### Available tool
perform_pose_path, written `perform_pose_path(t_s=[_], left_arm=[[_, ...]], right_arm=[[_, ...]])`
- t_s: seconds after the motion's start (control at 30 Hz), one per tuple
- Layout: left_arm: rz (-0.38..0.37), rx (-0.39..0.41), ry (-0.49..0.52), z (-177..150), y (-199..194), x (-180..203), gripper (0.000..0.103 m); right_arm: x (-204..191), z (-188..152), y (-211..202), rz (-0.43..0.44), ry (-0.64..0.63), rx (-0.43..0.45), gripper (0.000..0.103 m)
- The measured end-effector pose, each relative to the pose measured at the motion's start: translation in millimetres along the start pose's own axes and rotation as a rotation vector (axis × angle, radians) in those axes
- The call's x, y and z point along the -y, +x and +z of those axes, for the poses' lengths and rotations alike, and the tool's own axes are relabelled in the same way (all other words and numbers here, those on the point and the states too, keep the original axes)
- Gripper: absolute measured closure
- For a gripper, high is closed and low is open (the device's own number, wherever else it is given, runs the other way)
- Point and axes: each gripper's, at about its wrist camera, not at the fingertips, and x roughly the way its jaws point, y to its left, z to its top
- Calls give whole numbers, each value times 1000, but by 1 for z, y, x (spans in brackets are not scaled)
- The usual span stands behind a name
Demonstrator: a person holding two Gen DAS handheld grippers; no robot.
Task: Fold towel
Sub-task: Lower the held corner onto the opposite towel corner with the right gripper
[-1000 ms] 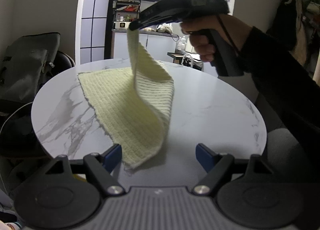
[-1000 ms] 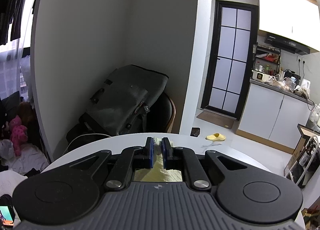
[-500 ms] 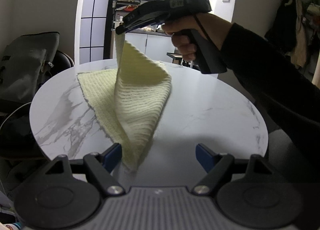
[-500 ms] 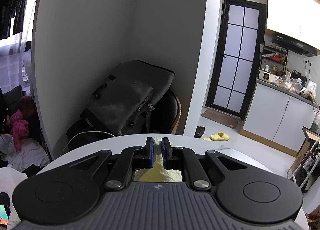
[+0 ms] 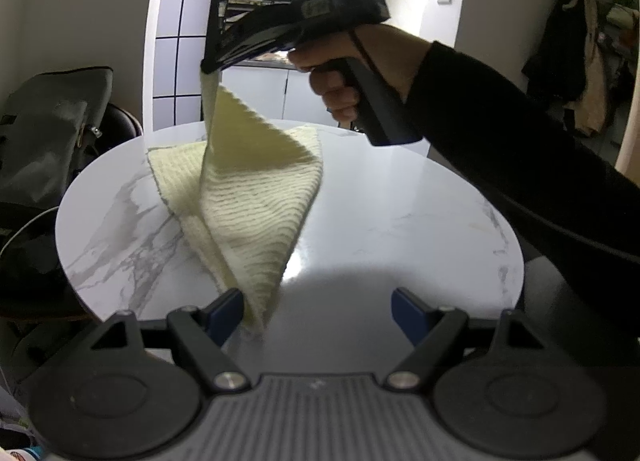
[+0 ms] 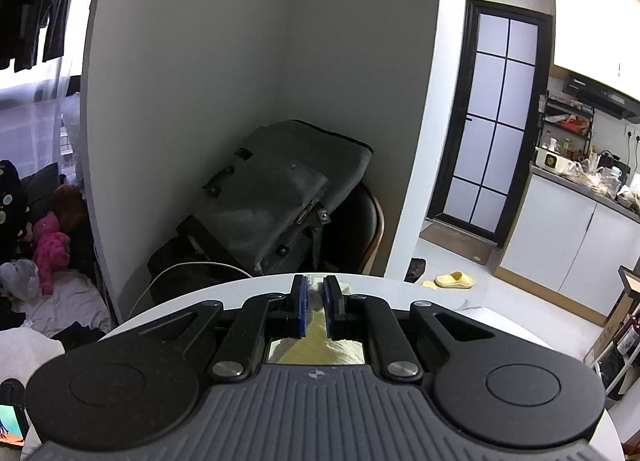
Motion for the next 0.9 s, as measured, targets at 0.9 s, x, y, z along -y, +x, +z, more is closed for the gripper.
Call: perform_pose_path(t_s=[0.9], left_arm=[[-28,-15,8,-3,2,10,20]], right_arm=[[-11,10,12,8,-20,14,93]])
